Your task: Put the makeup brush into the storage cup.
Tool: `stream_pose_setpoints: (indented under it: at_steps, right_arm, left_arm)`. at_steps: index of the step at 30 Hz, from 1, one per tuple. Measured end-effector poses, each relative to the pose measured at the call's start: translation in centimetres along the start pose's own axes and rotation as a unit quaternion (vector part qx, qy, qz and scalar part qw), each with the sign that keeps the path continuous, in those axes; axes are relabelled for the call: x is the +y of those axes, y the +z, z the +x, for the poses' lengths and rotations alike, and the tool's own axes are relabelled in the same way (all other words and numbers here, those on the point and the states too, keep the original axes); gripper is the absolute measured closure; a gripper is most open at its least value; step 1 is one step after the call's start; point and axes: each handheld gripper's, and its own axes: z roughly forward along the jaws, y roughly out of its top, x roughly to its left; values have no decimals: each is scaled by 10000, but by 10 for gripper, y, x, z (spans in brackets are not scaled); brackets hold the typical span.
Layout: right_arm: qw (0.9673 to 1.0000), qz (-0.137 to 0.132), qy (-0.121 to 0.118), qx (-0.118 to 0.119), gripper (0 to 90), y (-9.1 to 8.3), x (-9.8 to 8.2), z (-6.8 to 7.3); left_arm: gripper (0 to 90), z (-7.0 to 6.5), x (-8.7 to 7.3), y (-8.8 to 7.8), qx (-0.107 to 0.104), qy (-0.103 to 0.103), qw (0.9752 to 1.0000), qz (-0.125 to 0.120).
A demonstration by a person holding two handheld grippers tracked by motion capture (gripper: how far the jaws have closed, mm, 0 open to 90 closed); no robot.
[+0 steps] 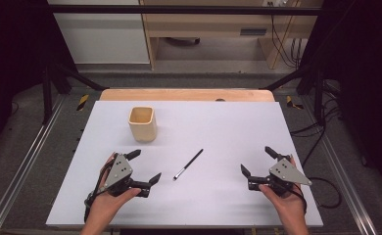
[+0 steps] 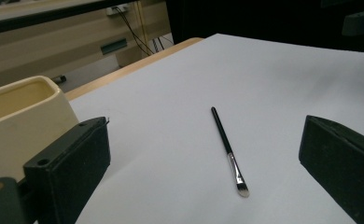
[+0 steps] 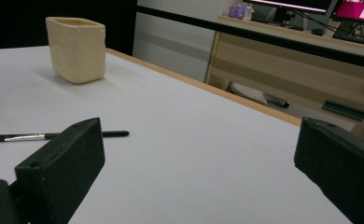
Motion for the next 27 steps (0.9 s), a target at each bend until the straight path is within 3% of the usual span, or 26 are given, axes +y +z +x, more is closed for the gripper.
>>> stream_pose_setpoints:
  at_steps: [7, 11, 14, 27]
  right_arm:
    - [10000, 12, 14, 2, 20, 0, -1, -1]
    - [10000, 22, 22, 8, 20, 0, -1, -1]
    - [10000, 22, 30, 11, 20, 0, -1, -1]
    - [10000, 37, 58, 13, 20, -1, -3, -2]
  left_arm:
    - [22, -3, 6, 15, -56, 32, 9995, 315]
    - [30, -3, 9, 25, -60, -110, 9985, 526]
    - [30, -3, 12, 34, -41, -98, 9976, 684]
    - [31, -10, 25, 66, -134, 42, 9898, 1416]
